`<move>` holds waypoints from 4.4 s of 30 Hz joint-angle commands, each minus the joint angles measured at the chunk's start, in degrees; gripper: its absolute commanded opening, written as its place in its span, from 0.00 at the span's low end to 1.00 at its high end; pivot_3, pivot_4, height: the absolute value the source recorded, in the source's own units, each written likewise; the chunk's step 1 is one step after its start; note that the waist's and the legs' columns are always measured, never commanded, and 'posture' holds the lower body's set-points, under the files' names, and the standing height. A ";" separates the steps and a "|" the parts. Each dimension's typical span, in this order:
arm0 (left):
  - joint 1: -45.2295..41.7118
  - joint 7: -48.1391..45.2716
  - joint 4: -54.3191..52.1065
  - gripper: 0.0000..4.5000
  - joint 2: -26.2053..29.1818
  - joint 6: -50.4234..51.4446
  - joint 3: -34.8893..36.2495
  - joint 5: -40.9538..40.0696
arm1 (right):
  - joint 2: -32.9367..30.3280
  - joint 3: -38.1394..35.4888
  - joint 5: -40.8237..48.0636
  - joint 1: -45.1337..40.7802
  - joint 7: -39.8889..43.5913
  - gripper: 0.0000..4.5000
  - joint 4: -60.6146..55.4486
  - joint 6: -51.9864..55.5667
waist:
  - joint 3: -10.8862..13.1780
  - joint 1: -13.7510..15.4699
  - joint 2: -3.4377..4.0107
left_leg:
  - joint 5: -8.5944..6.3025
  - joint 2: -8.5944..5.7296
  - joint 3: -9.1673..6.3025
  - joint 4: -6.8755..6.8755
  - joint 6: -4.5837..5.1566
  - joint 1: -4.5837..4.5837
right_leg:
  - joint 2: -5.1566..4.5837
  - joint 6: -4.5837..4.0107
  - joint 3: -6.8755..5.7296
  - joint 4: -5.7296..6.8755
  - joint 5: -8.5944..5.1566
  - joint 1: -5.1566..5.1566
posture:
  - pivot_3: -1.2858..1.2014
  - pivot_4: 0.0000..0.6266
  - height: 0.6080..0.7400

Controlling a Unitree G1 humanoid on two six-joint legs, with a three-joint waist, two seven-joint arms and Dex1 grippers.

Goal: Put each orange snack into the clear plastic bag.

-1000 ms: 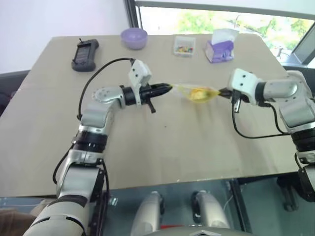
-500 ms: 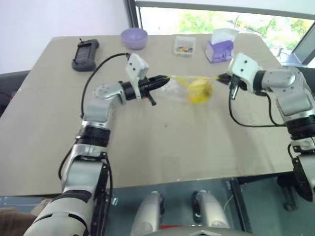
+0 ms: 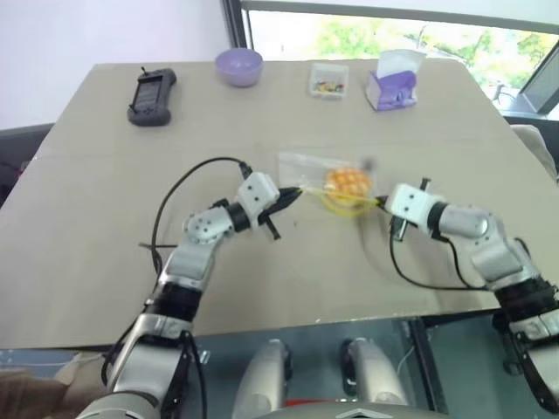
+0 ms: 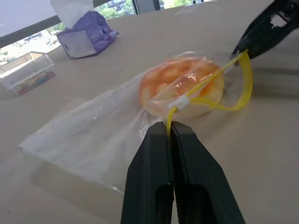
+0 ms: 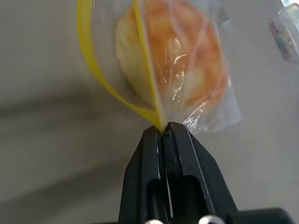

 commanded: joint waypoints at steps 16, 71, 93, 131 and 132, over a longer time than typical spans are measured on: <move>-0.64 0.65 -6.94 0.00 1.38 4.54 0.27 0.69 | 9.22 2.85 3.29 -6.06 1.02 0.36 -20.89 10.00 | -0.03 0.13 0.01 | 0.00 0.13 -0.13 0.29 0.00 0.04 | 0.15 -0.01 -0.10 0.04 0.00 0.17 | 0.52 0.24 1.00; 3.79 -1.45 -14.36 0.00 3.91 4.70 2.94 -2.09 | 12.24 6.33 -8.22 -12.95 1.76 0.01 -3.53 -4.15 | -0.02 -0.12 0.02 | -0.01 0.09 -0.16 0.42 0.01 -0.04 | 0.09 -0.01 -0.13 0.03 0.00 0.17 | 0.52 0.24 1.00; 4.97 -3.17 -11.85 0.00 7.33 3.82 7.18 -6.00 | 3.36 1.21 -6.56 -5.15 -0.25 0.01 -6.73 2.03 | -0.02 -0.04 0.02 | -0.01 0.09 -0.14 0.41 0.01 -0.04 | 0.09 -0.01 -0.13 0.01 -0.01 0.18 | 0.52 0.24 1.00; -10.53 -4.90 2.12 0.00 5.03 1.22 5.80 -6.80 | -5.15 -7.28 4.65 -10.43 3.46 0.01 -0.34 -5.22 | -0.03 -0.06 0.03 | -0.05 0.03 -0.09 0.16 0.03 -0.14 | 0.03 0.00 -0.09 -0.11 -0.01 0.09 | 0.52 0.24 1.00; -7.97 -6.22 0.45 0.00 5.56 0.27 4.76 -6.20 | -4.77 -7.49 4.79 -7.66 3.22 0.01 -3.09 -3.99 | -0.04 -0.12 0.05 | -0.05 0.04 -0.06 -0.06 0.03 -0.07 | 0.02 0.00 -0.08 -0.11 -0.01 0.09 | 0.52 0.24 1.00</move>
